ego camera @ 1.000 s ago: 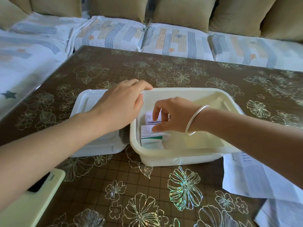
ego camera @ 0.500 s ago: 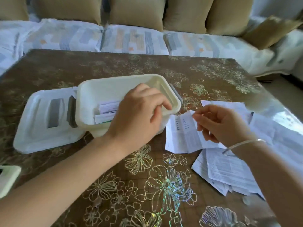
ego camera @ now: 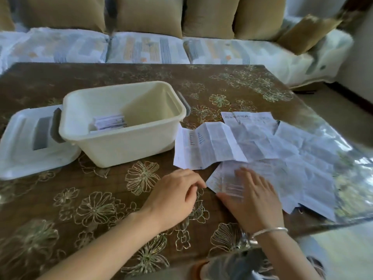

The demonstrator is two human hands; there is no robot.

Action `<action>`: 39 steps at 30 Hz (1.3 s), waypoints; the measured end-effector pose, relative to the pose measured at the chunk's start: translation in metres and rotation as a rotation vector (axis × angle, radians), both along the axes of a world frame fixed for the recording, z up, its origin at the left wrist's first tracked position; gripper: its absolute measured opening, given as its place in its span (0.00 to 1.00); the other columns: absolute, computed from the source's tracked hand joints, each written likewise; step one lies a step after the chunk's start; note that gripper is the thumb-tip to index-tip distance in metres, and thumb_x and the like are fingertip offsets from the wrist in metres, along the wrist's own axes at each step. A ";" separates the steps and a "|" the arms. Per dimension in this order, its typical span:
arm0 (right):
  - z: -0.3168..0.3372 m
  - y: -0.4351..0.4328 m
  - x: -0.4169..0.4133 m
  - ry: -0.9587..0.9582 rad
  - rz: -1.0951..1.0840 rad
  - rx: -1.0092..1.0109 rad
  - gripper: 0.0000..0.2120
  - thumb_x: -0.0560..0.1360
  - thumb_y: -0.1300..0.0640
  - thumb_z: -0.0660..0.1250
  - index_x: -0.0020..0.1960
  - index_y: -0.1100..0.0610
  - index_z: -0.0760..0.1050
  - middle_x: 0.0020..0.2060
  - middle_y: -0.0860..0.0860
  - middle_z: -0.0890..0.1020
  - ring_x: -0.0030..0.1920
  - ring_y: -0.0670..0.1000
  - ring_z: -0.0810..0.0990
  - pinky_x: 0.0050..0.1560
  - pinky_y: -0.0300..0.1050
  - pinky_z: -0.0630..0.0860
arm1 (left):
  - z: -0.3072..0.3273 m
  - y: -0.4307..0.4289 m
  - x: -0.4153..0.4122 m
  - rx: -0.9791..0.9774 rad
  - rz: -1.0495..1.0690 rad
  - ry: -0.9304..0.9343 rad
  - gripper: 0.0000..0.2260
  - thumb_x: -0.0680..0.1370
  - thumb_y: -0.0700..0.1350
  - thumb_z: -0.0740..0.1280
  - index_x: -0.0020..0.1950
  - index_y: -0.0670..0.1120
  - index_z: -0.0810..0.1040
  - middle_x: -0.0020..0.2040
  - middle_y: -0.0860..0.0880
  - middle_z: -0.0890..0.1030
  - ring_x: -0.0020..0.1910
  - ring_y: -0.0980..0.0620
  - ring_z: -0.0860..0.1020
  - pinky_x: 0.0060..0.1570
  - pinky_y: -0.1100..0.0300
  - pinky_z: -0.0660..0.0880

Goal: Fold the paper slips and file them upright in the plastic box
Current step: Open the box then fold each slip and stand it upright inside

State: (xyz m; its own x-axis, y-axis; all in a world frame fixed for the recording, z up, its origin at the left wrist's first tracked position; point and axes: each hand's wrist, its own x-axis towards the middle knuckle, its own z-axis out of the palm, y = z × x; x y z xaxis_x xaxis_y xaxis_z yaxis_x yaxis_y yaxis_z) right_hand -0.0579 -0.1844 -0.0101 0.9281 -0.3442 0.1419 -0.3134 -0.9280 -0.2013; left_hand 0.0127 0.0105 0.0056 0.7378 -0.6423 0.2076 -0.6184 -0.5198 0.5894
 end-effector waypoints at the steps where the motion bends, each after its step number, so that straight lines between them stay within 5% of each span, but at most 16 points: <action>1: -0.004 0.002 -0.005 0.004 0.025 0.009 0.31 0.69 0.32 0.66 0.64 0.51 0.74 0.66 0.48 0.75 0.67 0.51 0.72 0.68 0.51 0.67 | -0.002 -0.001 -0.001 0.007 0.009 0.024 0.11 0.79 0.41 0.64 0.55 0.54 0.81 0.52 0.60 0.80 0.52 0.62 0.77 0.55 0.59 0.75; 6: -0.013 0.010 -0.024 -0.269 0.183 -0.028 0.15 0.74 0.43 0.64 0.49 0.52 0.82 0.50 0.47 0.85 0.53 0.48 0.83 0.62 0.48 0.72 | -0.007 -0.003 -0.010 0.026 0.033 0.047 0.17 0.77 0.41 0.67 0.64 0.56 0.75 0.57 0.63 0.76 0.54 0.64 0.76 0.58 0.62 0.75; 9: -0.017 0.018 -0.026 -0.375 0.250 0.075 0.13 0.76 0.49 0.61 0.46 0.54 0.82 0.45 0.47 0.85 0.47 0.48 0.83 0.58 0.47 0.76 | -0.012 -0.003 -0.019 0.068 0.010 -0.008 0.24 0.76 0.43 0.70 0.71 0.55 0.69 0.68 0.61 0.68 0.65 0.63 0.70 0.66 0.68 0.66; 12: -0.013 0.031 -0.028 -0.417 0.274 0.262 0.12 0.78 0.49 0.59 0.46 0.54 0.78 0.42 0.46 0.83 0.42 0.47 0.81 0.43 0.46 0.80 | -0.015 0.000 -0.025 0.089 -0.022 -0.133 0.27 0.72 0.46 0.74 0.70 0.53 0.72 0.73 0.56 0.66 0.72 0.57 0.62 0.71 0.64 0.57; 14: -0.008 0.041 -0.029 -0.413 0.346 0.309 0.11 0.78 0.49 0.58 0.47 0.53 0.76 0.41 0.44 0.82 0.41 0.44 0.79 0.39 0.41 0.77 | -0.016 0.008 -0.028 0.035 -0.021 -0.159 0.22 0.70 0.46 0.76 0.64 0.51 0.78 0.67 0.55 0.74 0.68 0.55 0.68 0.70 0.57 0.64; 18: 0.002 0.060 -0.035 -0.348 0.430 0.482 0.14 0.79 0.42 0.55 0.49 0.50 0.74 0.41 0.39 0.81 0.42 0.40 0.79 0.38 0.38 0.74 | -0.018 0.034 -0.039 -0.050 0.066 -0.174 0.08 0.72 0.52 0.73 0.49 0.53 0.82 0.46 0.59 0.83 0.47 0.59 0.78 0.51 0.52 0.75; 22: 0.009 0.066 -0.039 -0.266 0.459 0.753 0.22 0.75 0.33 0.59 0.55 0.50 0.74 0.47 0.40 0.84 0.49 0.40 0.82 0.46 0.44 0.80 | -0.020 0.066 -0.051 -0.113 0.181 -0.100 0.13 0.73 0.59 0.65 0.47 0.55 0.85 0.42 0.60 0.84 0.42 0.58 0.80 0.44 0.55 0.77; 25: 0.010 0.063 -0.037 -0.238 0.436 0.895 0.26 0.69 0.32 0.66 0.56 0.50 0.74 0.48 0.41 0.84 0.49 0.42 0.83 0.46 0.46 0.82 | -0.021 0.089 -0.057 -0.232 0.277 0.049 0.09 0.74 0.58 0.71 0.48 0.56 0.86 0.42 0.61 0.84 0.43 0.61 0.82 0.44 0.62 0.77; 30: 0.001 0.072 -0.026 -0.204 0.436 0.801 0.27 0.66 0.31 0.67 0.55 0.49 0.73 0.50 0.40 0.83 0.51 0.40 0.82 0.46 0.44 0.82 | -0.019 0.110 -0.067 -0.353 0.396 0.185 0.12 0.70 0.55 0.69 0.51 0.54 0.85 0.48 0.65 0.84 0.48 0.66 0.81 0.45 0.75 0.74; 34: -0.008 0.088 -0.015 -0.273 0.337 0.640 0.24 0.69 0.31 0.64 0.52 0.50 0.72 0.44 0.40 0.84 0.42 0.38 0.81 0.38 0.36 0.78 | -0.023 0.111 -0.067 -0.309 0.476 0.100 0.03 0.75 0.55 0.71 0.43 0.58 0.82 0.39 0.63 0.83 0.37 0.61 0.82 0.34 0.65 0.76; 36: -0.011 0.093 -0.011 -0.275 0.263 0.581 0.23 0.67 0.32 0.63 0.54 0.46 0.70 0.40 0.39 0.82 0.39 0.38 0.80 0.36 0.38 0.78 | -0.027 0.110 -0.063 -0.162 0.530 -0.055 0.10 0.75 0.54 0.72 0.36 0.54 0.77 0.29 0.56 0.78 0.28 0.55 0.76 0.27 0.60 0.70; 39: -0.014 0.101 -0.006 -0.262 0.200 0.491 0.21 0.69 0.37 0.68 0.57 0.43 0.70 0.39 0.38 0.80 0.37 0.38 0.79 0.35 0.43 0.78 | -0.028 0.107 -0.057 0.023 0.597 -0.206 0.13 0.72 0.52 0.72 0.34 0.49 0.71 0.30 0.58 0.70 0.30 0.53 0.68 0.34 0.58 0.64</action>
